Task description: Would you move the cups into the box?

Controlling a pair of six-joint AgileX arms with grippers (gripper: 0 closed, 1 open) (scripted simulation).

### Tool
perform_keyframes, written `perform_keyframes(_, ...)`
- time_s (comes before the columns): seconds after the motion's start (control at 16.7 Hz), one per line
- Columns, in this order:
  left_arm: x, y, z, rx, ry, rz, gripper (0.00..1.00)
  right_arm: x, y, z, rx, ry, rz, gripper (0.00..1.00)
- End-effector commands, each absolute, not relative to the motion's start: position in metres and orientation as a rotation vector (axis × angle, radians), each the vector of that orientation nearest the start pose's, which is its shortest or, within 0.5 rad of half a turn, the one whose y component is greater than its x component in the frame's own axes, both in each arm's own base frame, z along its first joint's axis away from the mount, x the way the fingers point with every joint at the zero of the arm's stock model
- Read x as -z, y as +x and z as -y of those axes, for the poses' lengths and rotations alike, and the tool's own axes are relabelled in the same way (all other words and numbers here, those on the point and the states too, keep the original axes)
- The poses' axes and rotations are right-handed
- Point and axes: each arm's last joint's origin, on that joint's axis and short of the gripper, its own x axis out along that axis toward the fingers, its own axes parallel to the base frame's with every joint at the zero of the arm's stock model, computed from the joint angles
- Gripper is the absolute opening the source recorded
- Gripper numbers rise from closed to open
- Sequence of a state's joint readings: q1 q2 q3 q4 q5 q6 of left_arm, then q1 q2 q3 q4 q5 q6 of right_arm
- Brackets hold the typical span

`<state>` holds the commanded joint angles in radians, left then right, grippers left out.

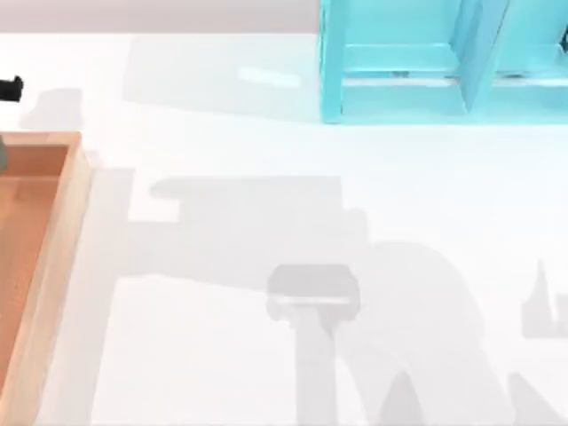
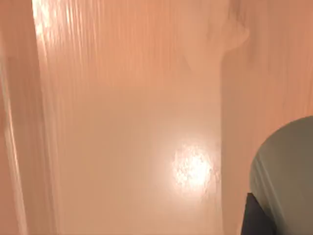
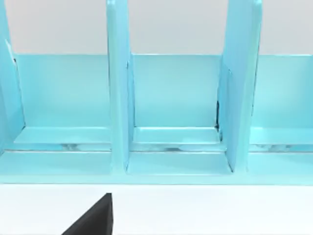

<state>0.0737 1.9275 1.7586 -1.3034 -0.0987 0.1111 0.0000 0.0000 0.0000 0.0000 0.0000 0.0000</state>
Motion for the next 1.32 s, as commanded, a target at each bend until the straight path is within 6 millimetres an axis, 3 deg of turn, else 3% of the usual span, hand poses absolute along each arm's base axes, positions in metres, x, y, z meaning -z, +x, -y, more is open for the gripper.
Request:
perform_keyframes(0.18, -0.275, 0.344, -0.096, -0.034, 0.077, -1.527, 0.0, -0.16, 0.106, 0.001, 0.0, 0.0, 0.0, 1.0)
perform_keyframes(0.36, -0.279, 0.321, -0.12, -0.012, 0.056, -1.544, 0.0, -0.16, 0.106, 0.001, 0.0, 0.0, 0.0, 1.0)
perform_keyframes(0.78, -0.276, 0.321, -0.121, -0.011, 0.06, -1.543, 0.0, -0.16, 0.106, 0.001, 0.0, 0.0, 0.0, 1.0)
perform_keyframes(1.32, -0.216, 0.32, -0.116, -0.01, 0.054, -1.545, 0.0, -0.16, 0.106, 0.001, 0.0, 0.0, 0.0, 1.0)
